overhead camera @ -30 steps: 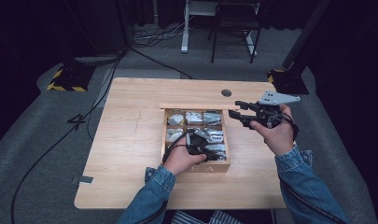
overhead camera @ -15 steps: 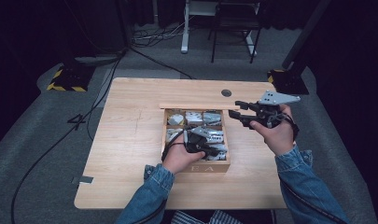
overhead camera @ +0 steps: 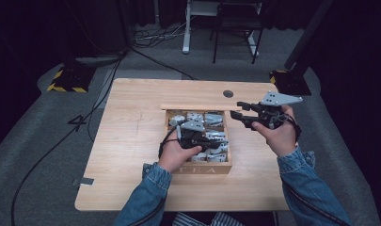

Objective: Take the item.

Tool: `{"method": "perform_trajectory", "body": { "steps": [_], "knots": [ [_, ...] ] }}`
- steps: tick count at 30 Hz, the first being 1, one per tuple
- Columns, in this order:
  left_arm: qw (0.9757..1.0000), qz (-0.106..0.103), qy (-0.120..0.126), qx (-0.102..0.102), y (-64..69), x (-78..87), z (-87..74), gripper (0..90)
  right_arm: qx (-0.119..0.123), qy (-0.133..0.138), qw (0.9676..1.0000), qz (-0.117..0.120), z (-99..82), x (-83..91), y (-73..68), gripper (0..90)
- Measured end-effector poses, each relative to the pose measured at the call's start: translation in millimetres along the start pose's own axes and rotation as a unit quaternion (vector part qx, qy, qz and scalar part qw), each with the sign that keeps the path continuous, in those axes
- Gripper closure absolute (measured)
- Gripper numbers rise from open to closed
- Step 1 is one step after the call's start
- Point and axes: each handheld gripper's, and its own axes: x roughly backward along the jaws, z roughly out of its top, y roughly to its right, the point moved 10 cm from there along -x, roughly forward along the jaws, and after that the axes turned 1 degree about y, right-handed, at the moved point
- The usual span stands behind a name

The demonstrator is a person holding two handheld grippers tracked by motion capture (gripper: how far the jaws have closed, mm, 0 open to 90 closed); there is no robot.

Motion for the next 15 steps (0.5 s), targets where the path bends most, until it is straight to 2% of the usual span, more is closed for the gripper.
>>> {"method": "perform_trajectory", "body": {
  "steps": [9, 12, 15],
  "knots": [
    [0.9997, -0.005, 0.022, 0.002, 2.4, 9.9, 7.2, 89.8, -0.001, 0.0, 1.0, 0.0, -0.2, 0.1, -0.1, 51.9],
    [0.9997, 0.005, 0.023, -0.002, 2.2, 13.4, 8.5, 89.8, 0.0, 0.0, 1.0, 0.0, -0.2, 0.0, -0.2, 51.9],
    [0.9996, 0.001, 0.029, -0.002, 4.7, 17.8, 11.0, 89.8, 0.0, 0.0, 1.0, 0.0, -0.3, 0.1, -0.3, 51.9]
  ]
}}
